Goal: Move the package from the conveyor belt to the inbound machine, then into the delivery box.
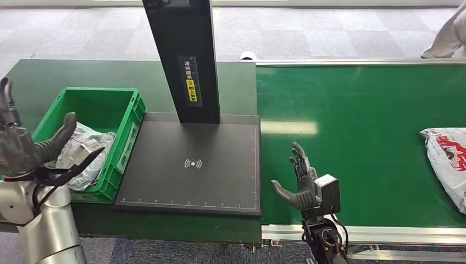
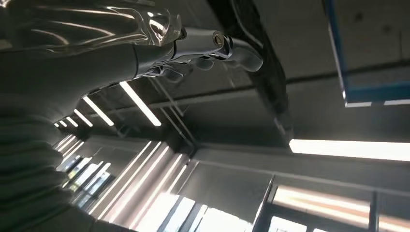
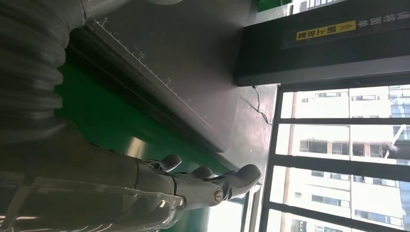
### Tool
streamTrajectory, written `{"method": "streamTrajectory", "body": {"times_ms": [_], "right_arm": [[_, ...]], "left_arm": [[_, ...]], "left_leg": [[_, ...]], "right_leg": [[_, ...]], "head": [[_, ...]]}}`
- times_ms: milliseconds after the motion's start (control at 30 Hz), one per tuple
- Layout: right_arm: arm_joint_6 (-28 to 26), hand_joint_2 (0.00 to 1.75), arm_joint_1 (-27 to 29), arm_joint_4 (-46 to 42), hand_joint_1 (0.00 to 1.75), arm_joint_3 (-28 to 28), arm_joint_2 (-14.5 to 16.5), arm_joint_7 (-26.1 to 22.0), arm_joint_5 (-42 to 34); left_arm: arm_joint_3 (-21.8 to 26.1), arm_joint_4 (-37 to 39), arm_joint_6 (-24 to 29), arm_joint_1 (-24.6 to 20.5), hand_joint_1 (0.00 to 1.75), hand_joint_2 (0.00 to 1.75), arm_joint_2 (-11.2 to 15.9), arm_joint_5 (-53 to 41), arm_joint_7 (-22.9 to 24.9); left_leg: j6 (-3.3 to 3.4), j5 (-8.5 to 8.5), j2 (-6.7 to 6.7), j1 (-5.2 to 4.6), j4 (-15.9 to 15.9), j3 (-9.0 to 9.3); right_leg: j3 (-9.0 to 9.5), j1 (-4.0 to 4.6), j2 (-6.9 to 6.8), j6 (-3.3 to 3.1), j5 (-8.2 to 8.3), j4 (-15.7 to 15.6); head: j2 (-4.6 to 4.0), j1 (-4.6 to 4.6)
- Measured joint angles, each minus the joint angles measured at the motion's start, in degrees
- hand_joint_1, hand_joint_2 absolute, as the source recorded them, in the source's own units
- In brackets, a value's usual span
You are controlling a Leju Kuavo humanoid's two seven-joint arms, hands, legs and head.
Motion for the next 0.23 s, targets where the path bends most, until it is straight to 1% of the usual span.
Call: {"method": "streamTrajectory", "body": {"times_ms": [33, 67, 133, 200, 233], "right_arm": [[0.0, 1.75, -0.1, 0.1, 0.00, 0.0, 0.0, -0.2, -0.1], [0.0, 1.75, -0.3, 0.3, 0.00, 0.0, 0.0, -0.4, -0.2], [0.0, 1.75, -0.7, 0.7, 0.00, 0.1, 0.0, -0.9, -0.4], [0.1, 1.75, -1.3, 1.1, 0.00, 0.2, 0.0, -1.3, -0.6], [0.1, 1.75, -1.4, 1.2, 0.00, 0.2, 0.0, -1.4, -0.6]], "left_arm": [[1.2, -2.0, 0.0, -0.2, 0.00, 0.00, -0.9, 2.7, -1.6], [1.8, -3.7, 0.0, -0.3, 0.00, 0.00, -1.5, 5.5, -1.7], [2.2, -6.1, 0.0, -0.5, 0.00, 0.00, -2.7, 12.1, -1.0], [1.8, -6.9, 0.0, -0.4, 0.00, 0.00, -3.6, 18.4, -0.7], [1.7, -6.9, 0.0, -0.4, 0.00, 0.00, -3.8, 19.9, -0.7]], "left_leg": [[0.00, 0.00, 0.01, 0.00, 0.0, 0.02], [0.00, 0.00, -0.01, 0.00, 0.0, 0.02], [0.00, 0.00, -0.07, 0.01, 0.0, 0.02], [0.00, 0.01, -0.08, 0.02, 0.0, 0.03], [0.00, 0.01, -0.09, 0.02, 0.0, 0.03]], "right_leg": [[0.00, 0.00, 0.01, 0.00, 0.00, 0.0], [0.00, 0.00, 0.00, 0.00, 0.00, 0.0], [0.01, 0.00, -0.05, 0.00, 0.00, 0.0], [0.02, 0.01, -0.05, 0.00, 0.00, 0.0], [0.02, 0.02, -0.05, 0.00, 0.00, 0.0]], "head": [[0.00, -0.01], [0.01, -0.01], [0.01, -0.01], [0.01, -0.02], [0.00, -0.01]]}}
